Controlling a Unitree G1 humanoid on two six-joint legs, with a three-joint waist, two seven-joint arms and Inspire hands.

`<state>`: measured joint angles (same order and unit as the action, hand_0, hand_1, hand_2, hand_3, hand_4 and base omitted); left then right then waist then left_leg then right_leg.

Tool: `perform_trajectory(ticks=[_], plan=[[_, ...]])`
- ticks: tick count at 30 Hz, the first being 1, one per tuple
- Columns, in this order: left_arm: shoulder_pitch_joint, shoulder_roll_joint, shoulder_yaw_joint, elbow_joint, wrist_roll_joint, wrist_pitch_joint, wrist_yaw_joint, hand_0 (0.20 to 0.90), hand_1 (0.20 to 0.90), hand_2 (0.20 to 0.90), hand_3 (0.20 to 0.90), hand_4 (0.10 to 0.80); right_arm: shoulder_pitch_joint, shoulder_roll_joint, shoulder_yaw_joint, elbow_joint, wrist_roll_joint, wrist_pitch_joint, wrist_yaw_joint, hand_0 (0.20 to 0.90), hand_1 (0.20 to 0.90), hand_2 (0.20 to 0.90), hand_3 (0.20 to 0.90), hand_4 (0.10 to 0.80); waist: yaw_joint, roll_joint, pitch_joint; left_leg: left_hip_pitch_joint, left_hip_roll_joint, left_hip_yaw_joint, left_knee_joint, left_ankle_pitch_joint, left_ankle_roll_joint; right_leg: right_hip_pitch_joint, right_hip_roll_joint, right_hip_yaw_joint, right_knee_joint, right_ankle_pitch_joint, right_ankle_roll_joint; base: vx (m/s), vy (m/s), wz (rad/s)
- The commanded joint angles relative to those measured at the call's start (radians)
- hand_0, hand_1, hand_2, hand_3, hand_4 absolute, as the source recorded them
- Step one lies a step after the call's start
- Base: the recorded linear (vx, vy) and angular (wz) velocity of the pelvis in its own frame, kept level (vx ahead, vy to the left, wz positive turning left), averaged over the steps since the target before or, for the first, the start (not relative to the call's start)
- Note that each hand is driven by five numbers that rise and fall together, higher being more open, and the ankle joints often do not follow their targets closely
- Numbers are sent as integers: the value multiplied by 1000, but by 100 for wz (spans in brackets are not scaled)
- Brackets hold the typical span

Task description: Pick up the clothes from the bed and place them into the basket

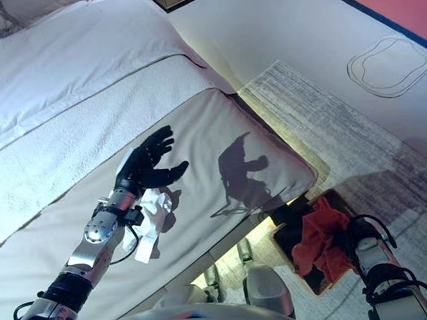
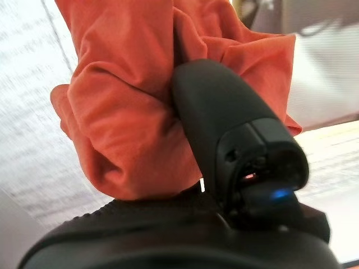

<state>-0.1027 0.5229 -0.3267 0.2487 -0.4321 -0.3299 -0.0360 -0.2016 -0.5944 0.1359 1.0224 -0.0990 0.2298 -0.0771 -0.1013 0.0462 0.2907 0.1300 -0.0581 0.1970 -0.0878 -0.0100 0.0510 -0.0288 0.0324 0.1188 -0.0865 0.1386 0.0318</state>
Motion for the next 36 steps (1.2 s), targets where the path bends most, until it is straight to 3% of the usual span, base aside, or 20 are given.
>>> perform_trajectory(ticks=[1, 4, 5, 6, 17, 28, 36], plan=[[-120, -12, -19, -84, -25, -99, 21, 900, 900, 900, 900, 800, -70, -112, -6, 89, -4, -63, -56, 300, 300, 300, 200, 100, -6, 38, -12, -79, 10, -81, 72, -52, 1, -45, -49, -35, 189, -113, 40, -35, 7, -5], [-123, -23, -24, -71, -31, -111, 19, 900, 900, 900, 900, 800, -81, -117, -11, 103, -3, -71, -63, 300, 300, 300, 200, 100, -9, 48, -10, -77, 9, -79, 68, -50, -1, -44, -48, -34, 183, -113, 39, 0, 0, 0], [-123, -26, -27, -68, -32, -117, 19, 900, 900, 900, 900, 800, -83, -122, -17, 113, -10, -75, -72, 359, 359, 359, 269, 169, -12, 54, -10, -77, 7, -79, 65, -49, -2, -45, -47, -32, 182, -113, 38, 0, 0, 0], [-123, -27, -28, -66, -35, -120, 19, 900, 900, 900, 900, 800, -83, -124, -21, 116, -12, -79, -82, 900, 900, 900, 900, 800, -12, 58, -10, -77, 7, -79, 64, -49, -3, -45, -47, -32, 181, -114, 38, 8, 23, -4], [-102, -29, -25, -67, -54, -149, 20, 900, 900, 900, 900, 800, -68, -147, -40, 103, -34, -100, -175, 900, 900, 900, 900, 800, -17, 83, 4, -83, 3, -86, 55, -44, -7, -52, -53, -31, 176, -117, 38, 1, 2, 0], [-69, -12, 0, -80, -71, -143, 24, 900, 900, 900, 900, 800, -37, -167, -41, 51, -70, -94, -195, 900, 900, 900, 900, 800, -4, 72, -6, -68, 2, -108, 44, -42, -7, -31, -56, -39, 169, -117, 36, 32, -4, 1], [-24, -48, 35, -50, -71, -154, 64, 900, 900, 900, 900, 800, -50, -184, -30, -380, -40, -64, -321, 900, 900, 900, 900, 800, 10, 44, -15, -55, 1, -157, 52, -46, -9, -4, -48, -47, 178, -134, 18, 50, -3, 3]])
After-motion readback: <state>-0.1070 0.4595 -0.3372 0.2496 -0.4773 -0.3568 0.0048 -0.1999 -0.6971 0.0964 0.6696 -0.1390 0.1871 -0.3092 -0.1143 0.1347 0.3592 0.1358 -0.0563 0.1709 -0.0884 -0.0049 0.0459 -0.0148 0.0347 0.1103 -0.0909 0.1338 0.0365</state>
